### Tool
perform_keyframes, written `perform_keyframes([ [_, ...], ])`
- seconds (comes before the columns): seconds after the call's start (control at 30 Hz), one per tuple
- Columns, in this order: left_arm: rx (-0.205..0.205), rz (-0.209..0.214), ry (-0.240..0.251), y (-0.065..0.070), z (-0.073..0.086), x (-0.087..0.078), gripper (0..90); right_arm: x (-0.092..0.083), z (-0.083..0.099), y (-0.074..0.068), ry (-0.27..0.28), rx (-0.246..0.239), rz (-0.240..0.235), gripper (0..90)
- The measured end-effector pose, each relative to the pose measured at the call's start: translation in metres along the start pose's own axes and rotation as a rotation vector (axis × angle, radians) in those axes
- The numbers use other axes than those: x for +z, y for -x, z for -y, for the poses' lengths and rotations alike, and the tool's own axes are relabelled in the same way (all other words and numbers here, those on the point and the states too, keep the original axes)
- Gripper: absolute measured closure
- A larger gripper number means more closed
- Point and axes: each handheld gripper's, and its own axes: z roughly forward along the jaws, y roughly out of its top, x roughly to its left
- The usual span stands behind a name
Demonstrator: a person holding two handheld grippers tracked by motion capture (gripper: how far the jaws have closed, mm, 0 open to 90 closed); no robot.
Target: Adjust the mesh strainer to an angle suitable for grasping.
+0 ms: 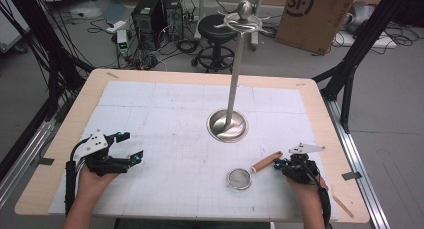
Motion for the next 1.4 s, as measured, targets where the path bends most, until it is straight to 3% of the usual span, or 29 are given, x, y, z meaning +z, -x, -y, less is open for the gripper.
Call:
perform_keyframes([
  [0.3,-0.014,-0.016,0.003,-0.003,0.003,-0.011,15.0,-0.002,-0.011,-0.002,0.028,-0.016,-0.014,79.2],
  [0.63,-0.016,-0.016,0.002,-0.002,0.003,-0.012,15.0,0.008,-0.01,-0.003,-0.011,-0.01,0.019,79.6],
  [0.9,-0.017,-0.017,-0.001,-0.002,0.003,-0.013,15.0,0.023,-0.022,-0.024,-0.007,-0.085,-0.044,78.5],
  [1.0,-0.02,-0.02,0.003,-0.003,0.003,-0.015,15.0,0.023,-0.025,-0.027,-0.001,-0.096,-0.042,77.0],
  [1.13,-0.023,-0.022,0.007,-0.004,0.003,-0.016,15.0,0.015,-0.033,-0.038,0.059,-0.129,-0.066,76.7],
  [1.23,-0.021,-0.019,0.004,-0.003,0.003,-0.015,15.0,0.017,-0.043,-0.058,0.092,-0.196,-0.122,76.9],
  [1.4,-0.018,-0.019,0.007,-0.002,0.003,-0.016,15.0,0.033,-0.045,-0.075,0.033,-0.249,-0.13,77.0],
])
